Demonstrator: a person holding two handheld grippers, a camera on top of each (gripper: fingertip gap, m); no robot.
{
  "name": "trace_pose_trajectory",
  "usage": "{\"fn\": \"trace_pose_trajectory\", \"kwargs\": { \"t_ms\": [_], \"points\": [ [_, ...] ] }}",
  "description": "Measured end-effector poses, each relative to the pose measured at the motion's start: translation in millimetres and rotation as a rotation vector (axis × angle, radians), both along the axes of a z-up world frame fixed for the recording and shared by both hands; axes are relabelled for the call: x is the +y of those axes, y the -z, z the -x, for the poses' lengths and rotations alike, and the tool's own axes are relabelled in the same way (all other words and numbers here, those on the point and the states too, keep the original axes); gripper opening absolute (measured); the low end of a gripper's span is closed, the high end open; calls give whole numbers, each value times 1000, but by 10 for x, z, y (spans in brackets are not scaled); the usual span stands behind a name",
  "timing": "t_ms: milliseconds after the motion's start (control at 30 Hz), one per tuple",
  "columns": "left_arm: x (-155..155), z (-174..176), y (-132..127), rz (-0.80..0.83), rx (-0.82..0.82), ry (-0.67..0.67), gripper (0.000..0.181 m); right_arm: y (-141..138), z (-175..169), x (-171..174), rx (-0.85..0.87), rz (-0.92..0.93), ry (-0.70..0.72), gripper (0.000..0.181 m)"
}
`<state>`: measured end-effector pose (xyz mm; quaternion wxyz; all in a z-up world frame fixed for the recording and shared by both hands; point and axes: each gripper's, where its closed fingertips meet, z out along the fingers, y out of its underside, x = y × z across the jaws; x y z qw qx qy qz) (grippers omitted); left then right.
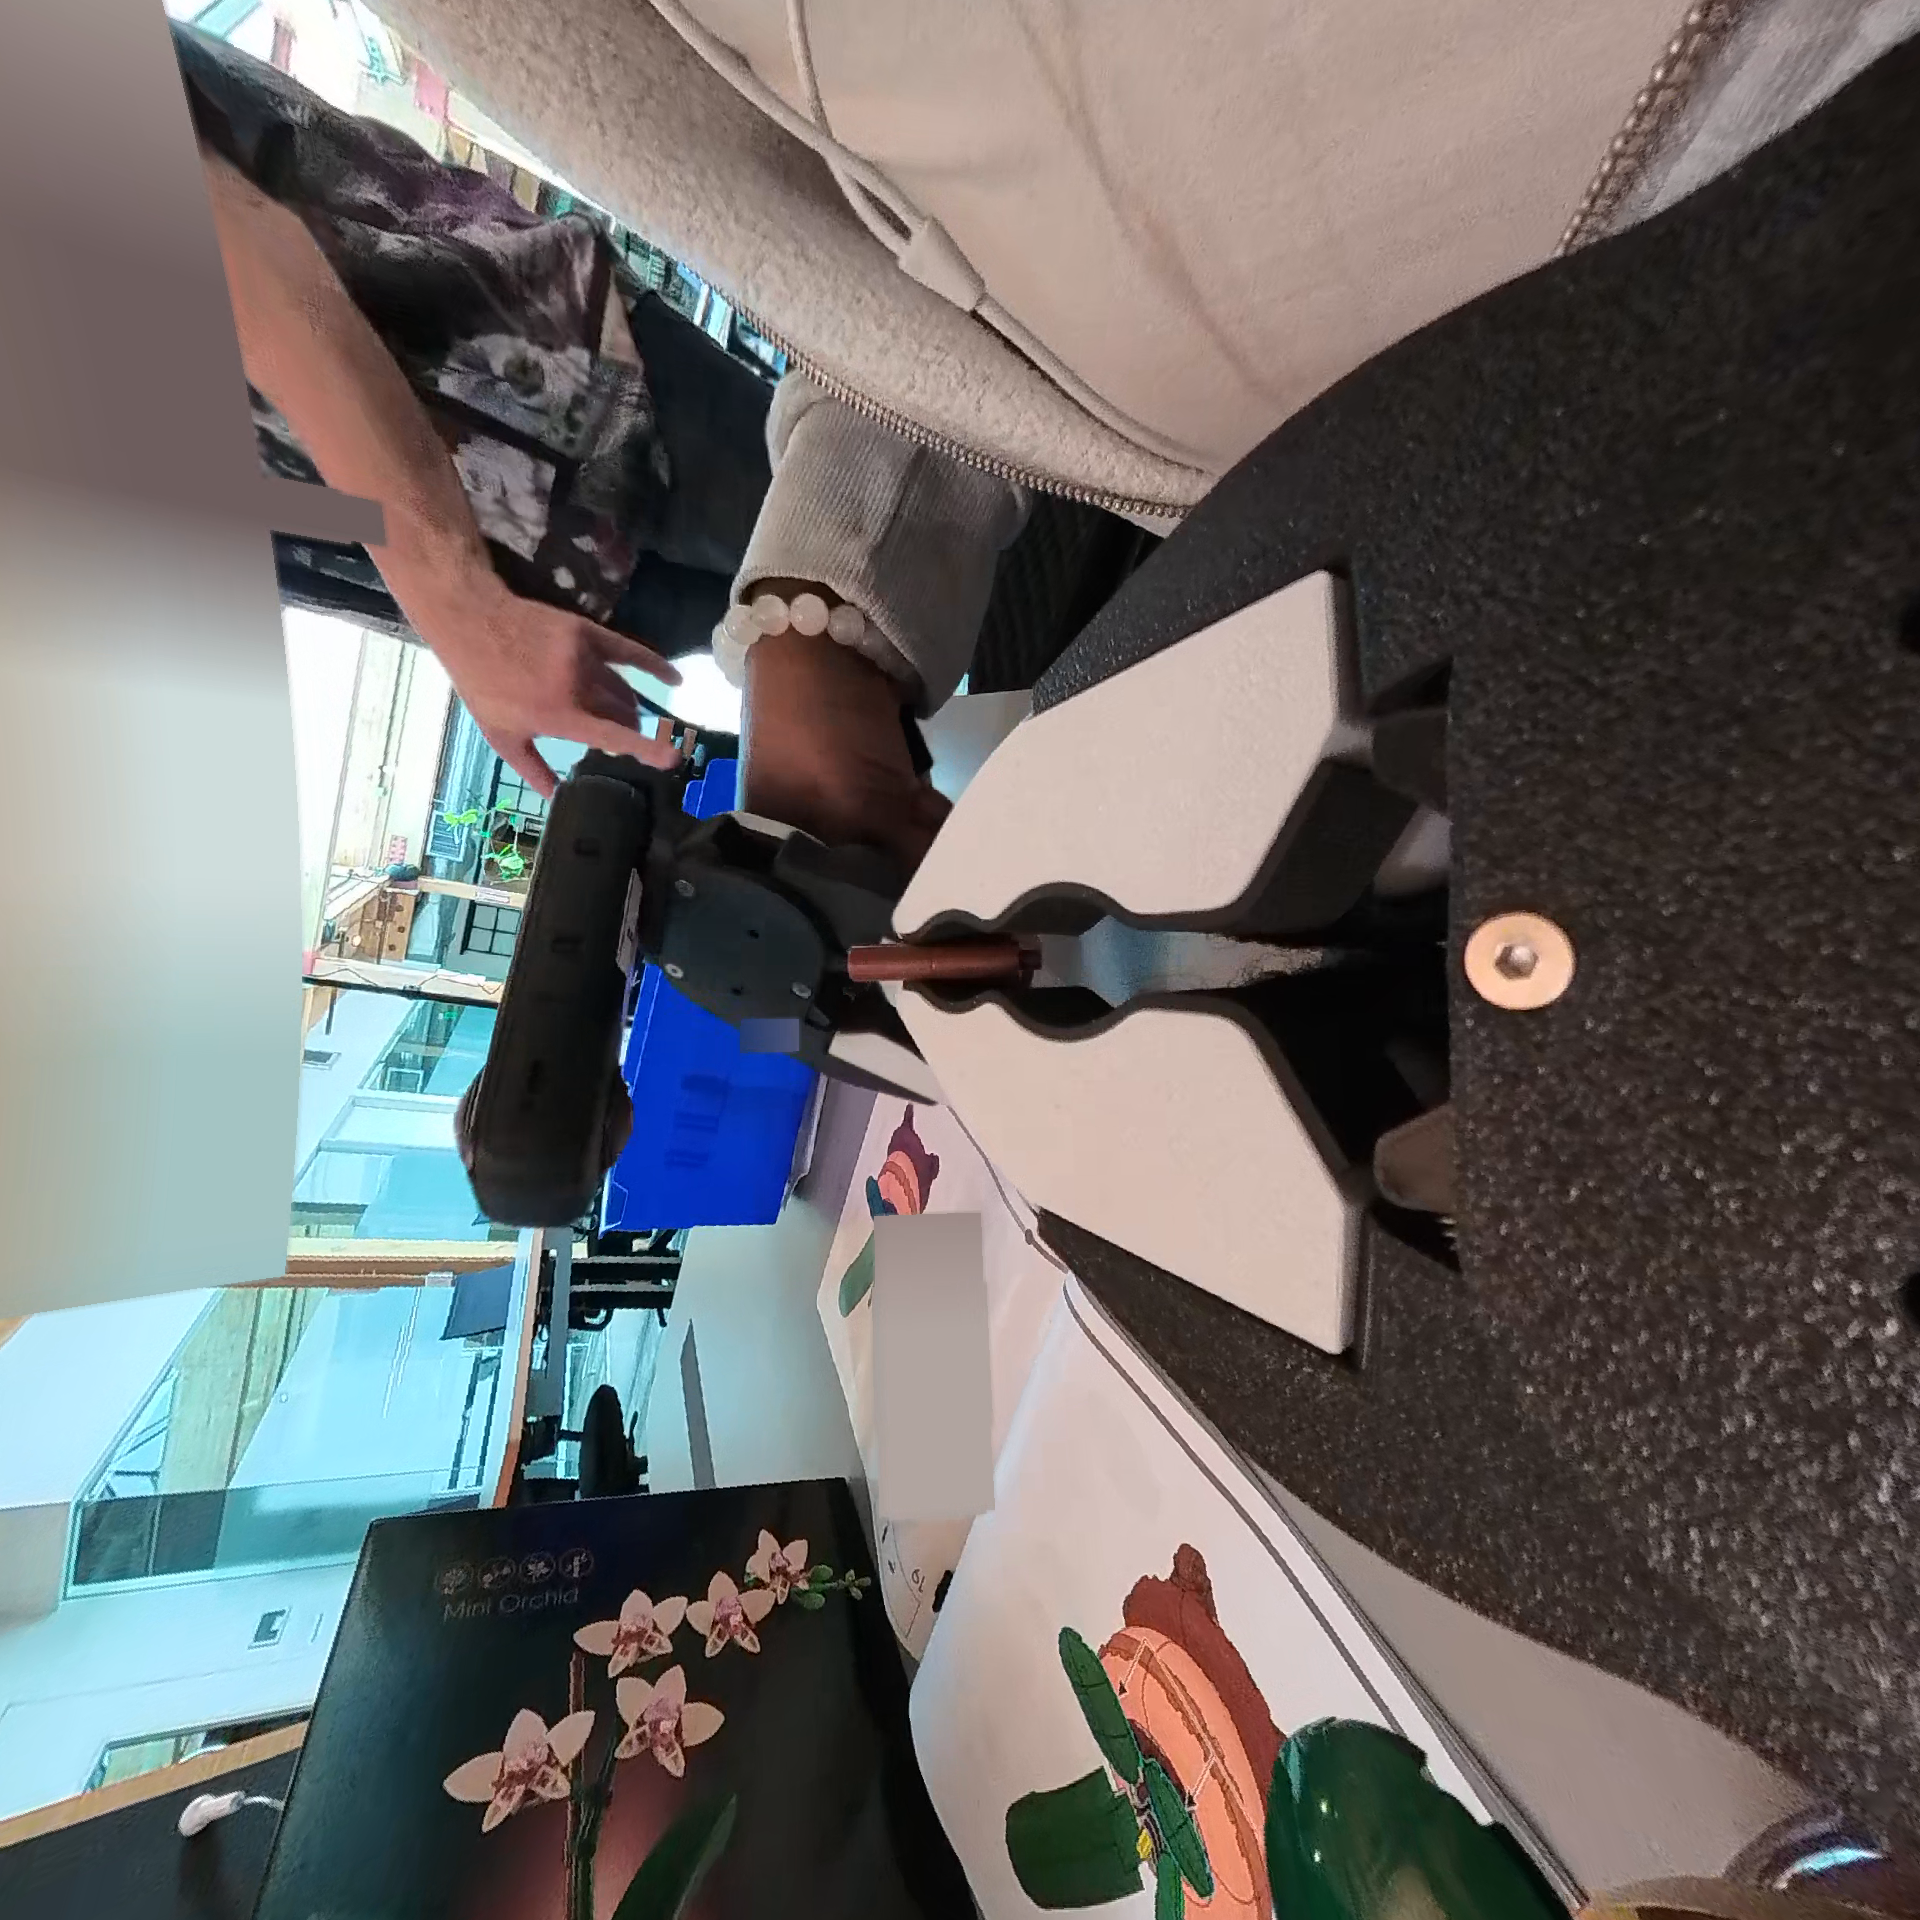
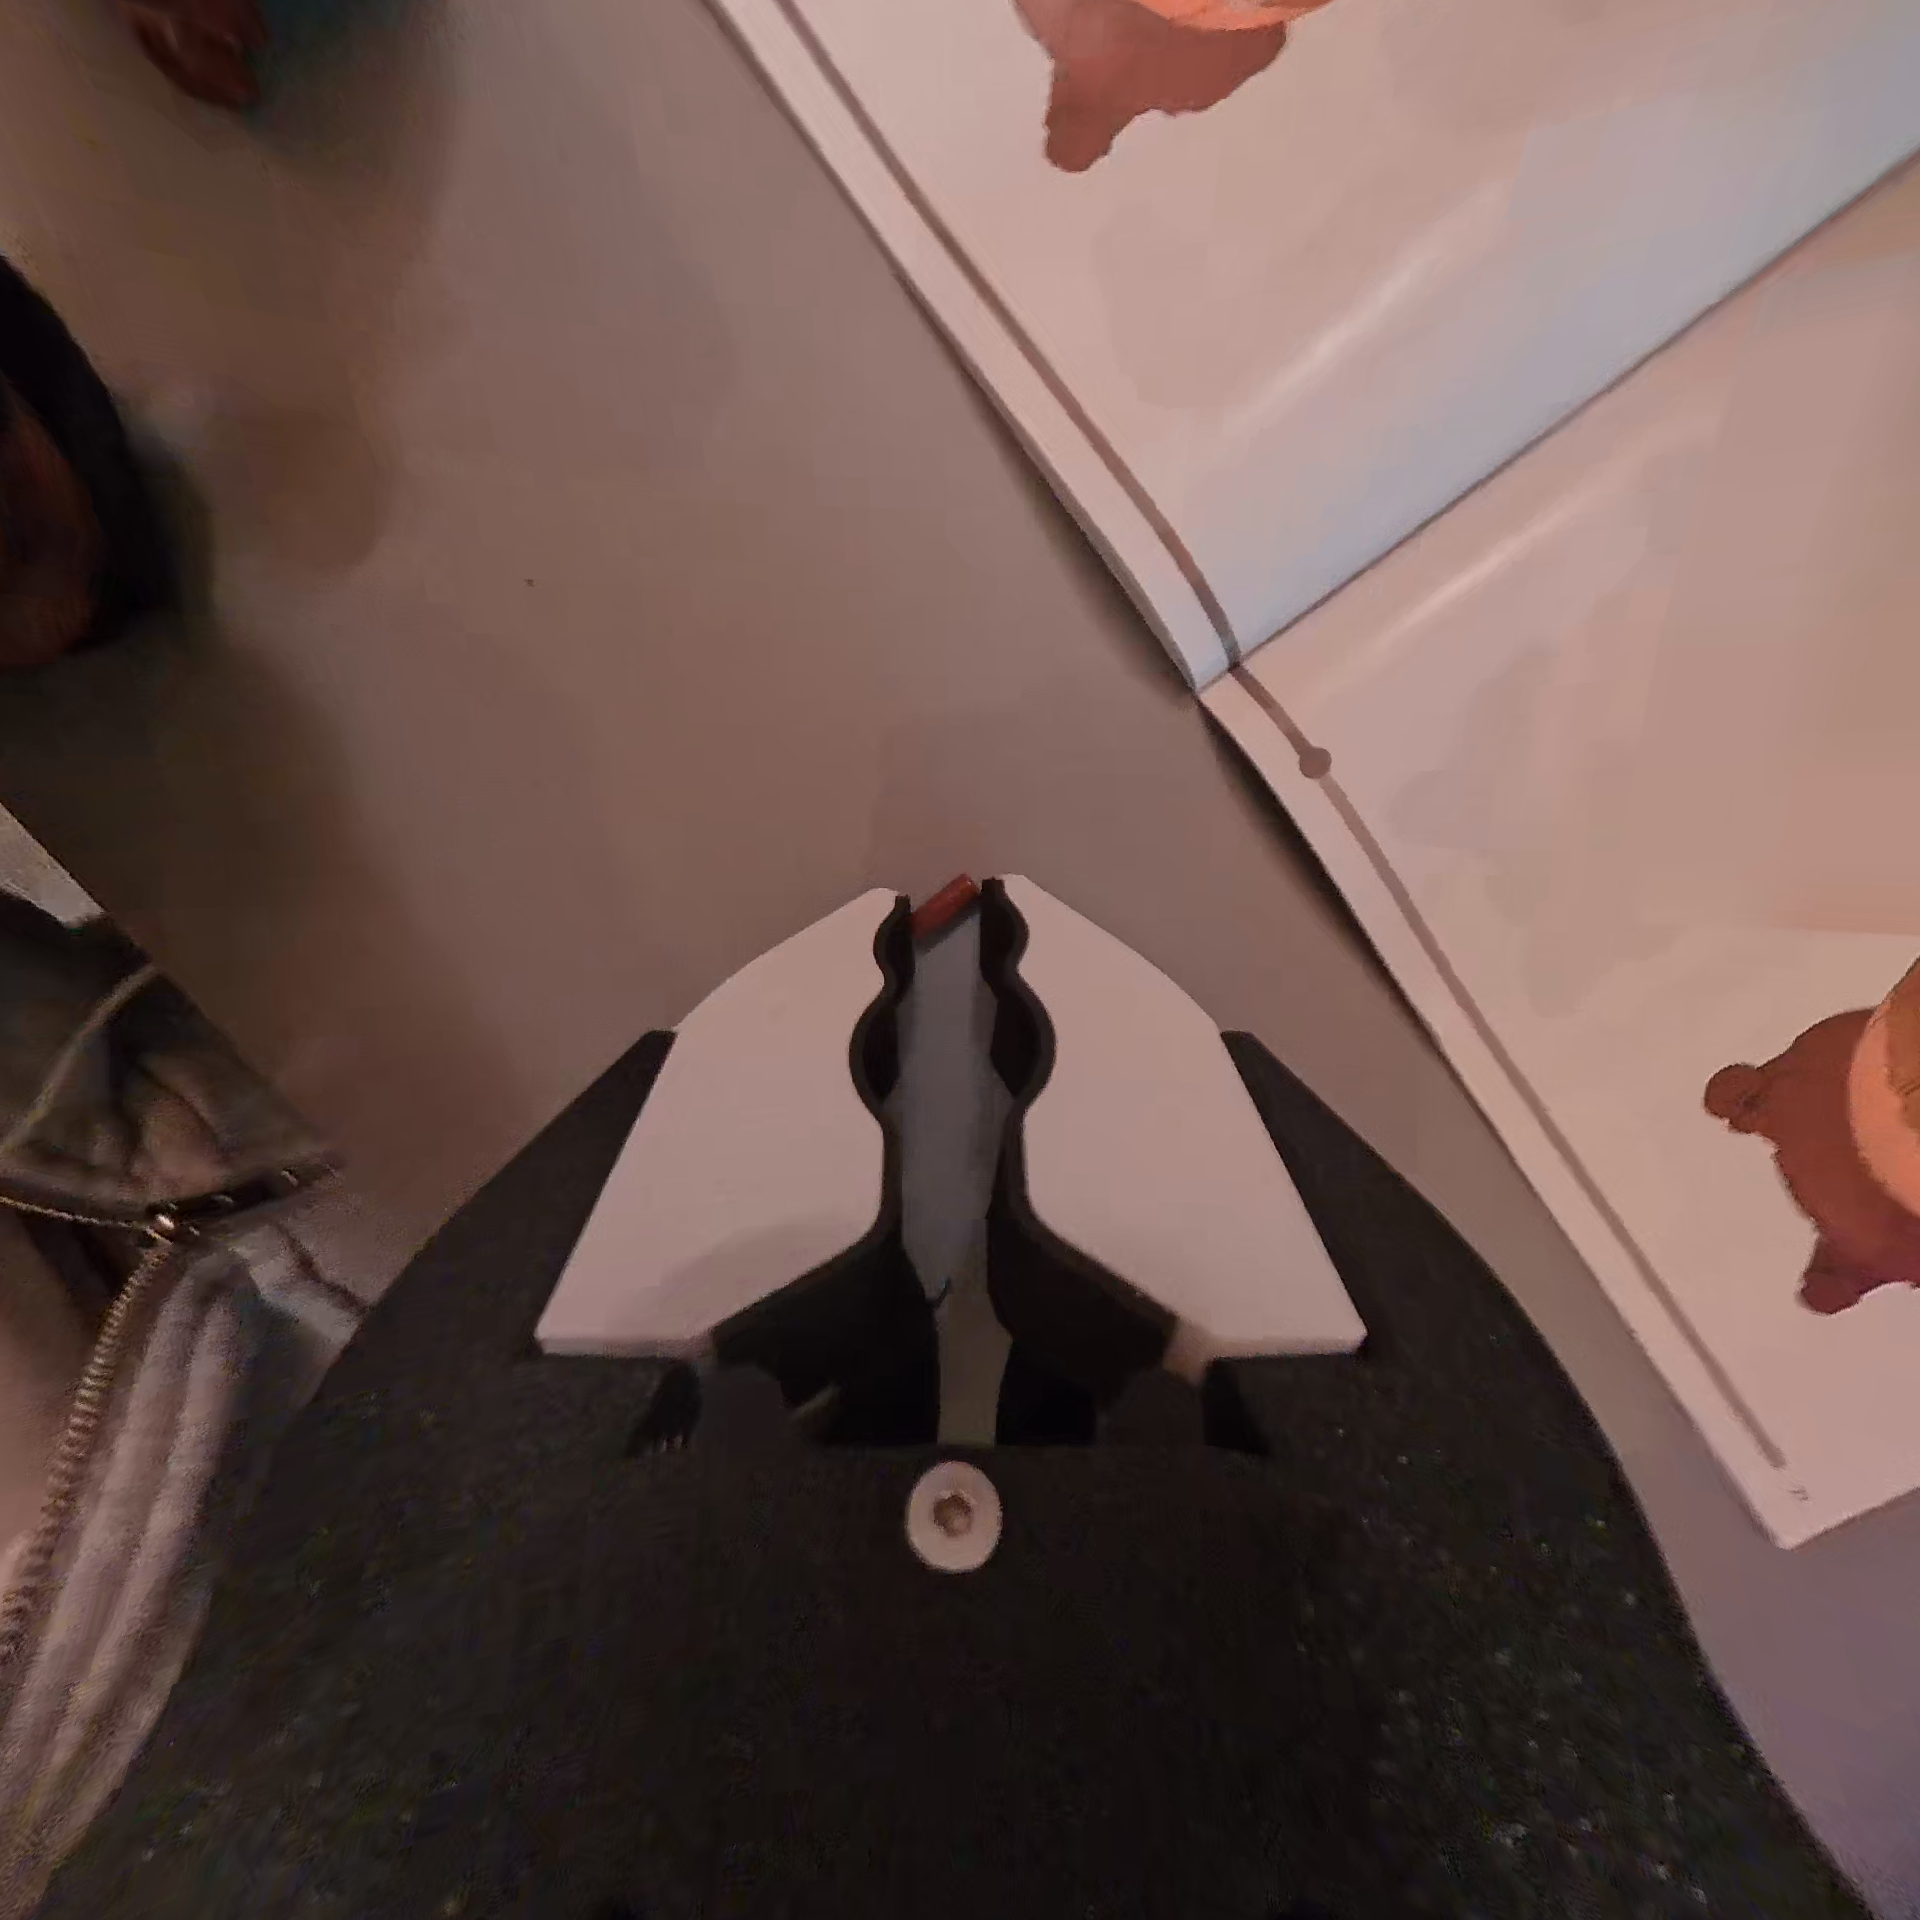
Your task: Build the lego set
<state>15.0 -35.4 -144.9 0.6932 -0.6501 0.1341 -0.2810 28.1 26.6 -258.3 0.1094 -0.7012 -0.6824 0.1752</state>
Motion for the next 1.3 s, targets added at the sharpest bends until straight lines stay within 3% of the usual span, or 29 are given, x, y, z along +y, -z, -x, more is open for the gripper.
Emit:
{"fn": "trace_pose_trajectory", "kwargs": {
  "t_ms": [100,333,500,600,767,867,1067,1167,1200,1300],
  "points": [
    [-4,-12,4,0,10,1,3,2,-11,-13,-57,-95,-190,12],
    [16,-78,18,5,37,8,3,-3,-82,-15,-156,-295,-789,12],
    [56,-139,-25,3,26,13,3,0,-215,176,-233,-399,-1017,11],
    [94,-175,-24,8,52,5,3,0,-244,203,-185,-399,-1082,11],
    [158,-253,2,23,95,-2,3,-9,-235,200,-74,-379,-1099,12],
    [183,-279,-14,19,116,-9,3,-72,-158,271,63,-404,-1010,29],
    [224,-276,-29,22,140,-17,3,-709,-105,500,600,-242,-583,55],
    [279,-273,29,41,148,-11,3,-791,-179,562,694,-130,-424,84],
    [294,-278,36,40,152,-4,3,-747,-210,502,682,-96,-436,80],
    [325,-281,72,37,168,7,3,-508,-256,404,531,-165,-550,22]
  ]
}}
